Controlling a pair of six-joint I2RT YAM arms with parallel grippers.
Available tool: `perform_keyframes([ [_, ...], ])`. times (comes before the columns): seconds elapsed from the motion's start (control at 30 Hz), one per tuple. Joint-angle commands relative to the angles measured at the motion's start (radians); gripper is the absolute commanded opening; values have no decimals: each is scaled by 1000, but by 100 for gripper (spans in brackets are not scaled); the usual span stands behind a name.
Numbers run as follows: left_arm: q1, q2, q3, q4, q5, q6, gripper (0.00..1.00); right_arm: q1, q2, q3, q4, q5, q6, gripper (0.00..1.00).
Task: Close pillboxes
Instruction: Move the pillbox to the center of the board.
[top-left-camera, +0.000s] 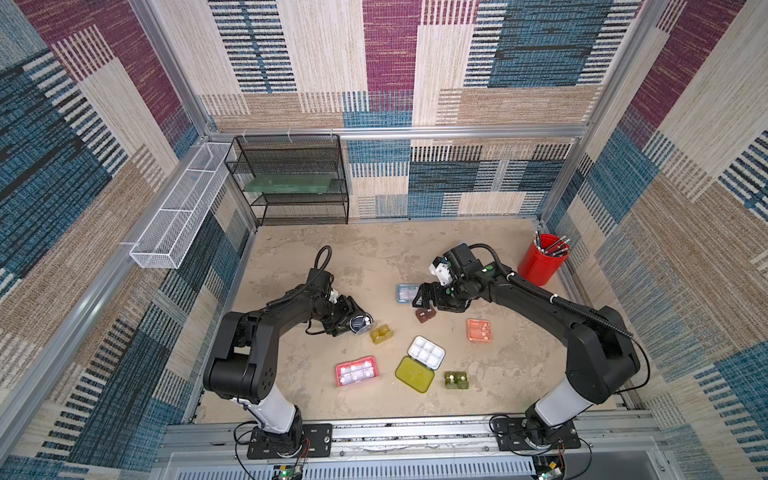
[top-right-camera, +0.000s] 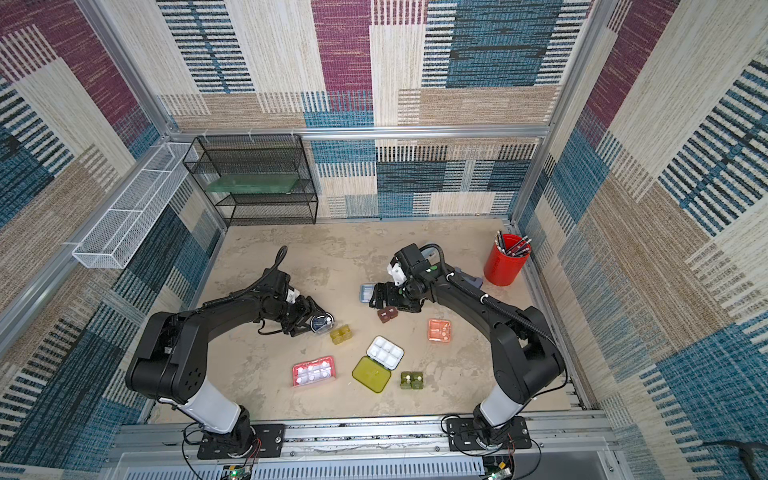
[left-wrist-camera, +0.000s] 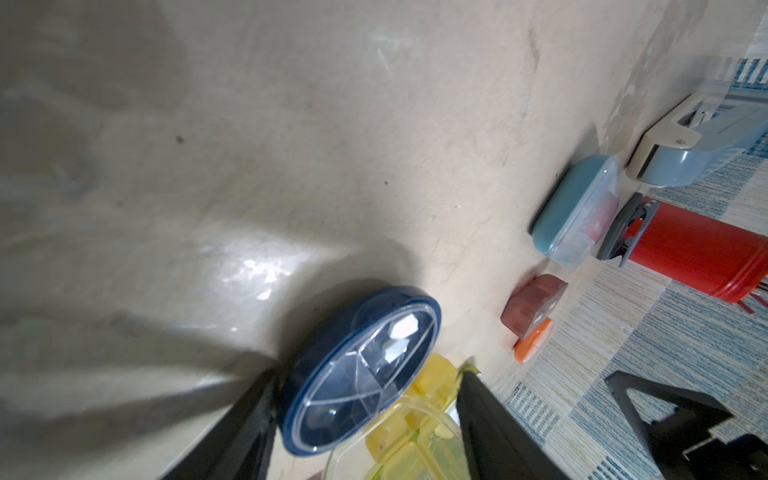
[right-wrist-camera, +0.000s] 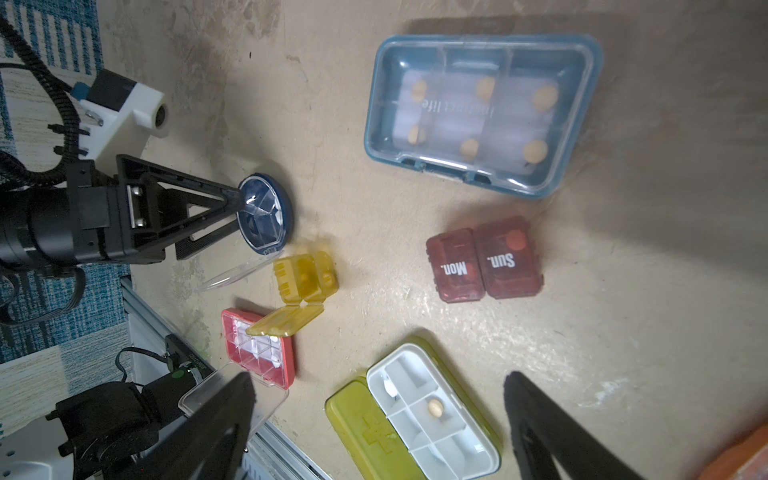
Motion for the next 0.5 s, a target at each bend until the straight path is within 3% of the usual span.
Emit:
perform_keyframes([
  [0.0,-8,5,8,19,13,-23,70,6,-8,4,20,11,18,95],
  [0.47,-19,-28,10,-17,51,11,70,41,-1,13,29,19,39,95],
])
